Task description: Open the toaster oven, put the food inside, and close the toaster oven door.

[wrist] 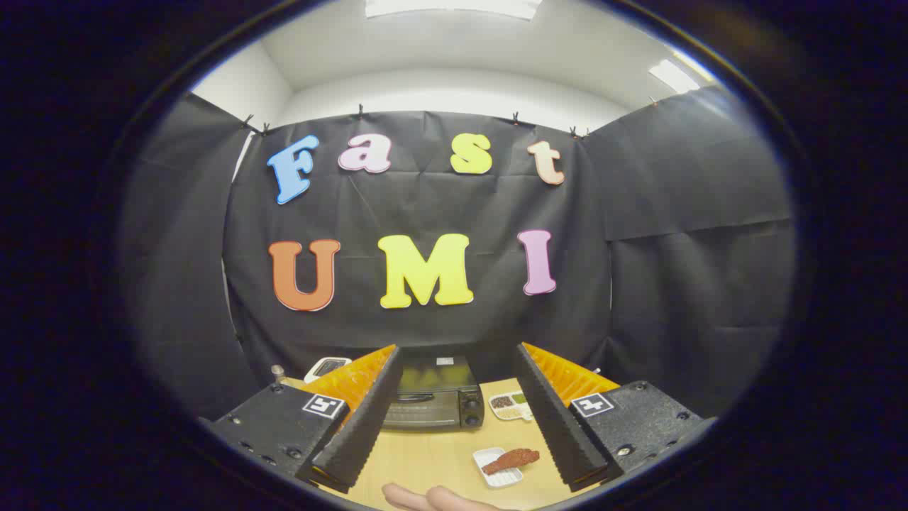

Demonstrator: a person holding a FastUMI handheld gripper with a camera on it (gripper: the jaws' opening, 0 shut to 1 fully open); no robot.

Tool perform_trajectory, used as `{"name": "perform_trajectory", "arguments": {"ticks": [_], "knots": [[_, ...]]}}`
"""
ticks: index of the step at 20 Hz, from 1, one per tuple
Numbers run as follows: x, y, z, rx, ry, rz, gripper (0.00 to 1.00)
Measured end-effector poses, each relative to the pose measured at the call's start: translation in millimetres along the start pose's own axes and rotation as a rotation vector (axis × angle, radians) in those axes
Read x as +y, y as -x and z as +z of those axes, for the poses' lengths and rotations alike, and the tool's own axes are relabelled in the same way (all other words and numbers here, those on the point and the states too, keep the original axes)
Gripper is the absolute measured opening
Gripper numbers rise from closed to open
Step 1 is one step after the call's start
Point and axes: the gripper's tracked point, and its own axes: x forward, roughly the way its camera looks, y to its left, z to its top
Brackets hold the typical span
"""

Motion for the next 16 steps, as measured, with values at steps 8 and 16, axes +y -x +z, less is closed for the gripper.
{"name": "perform_trajectory", "arguments": {"ticks": [8,16], "knots": [[-13,9,16,-0.016,0.015,0.013,1.00],[-1,-13,11,-0.015,0.002,0.066,1.00]]}}
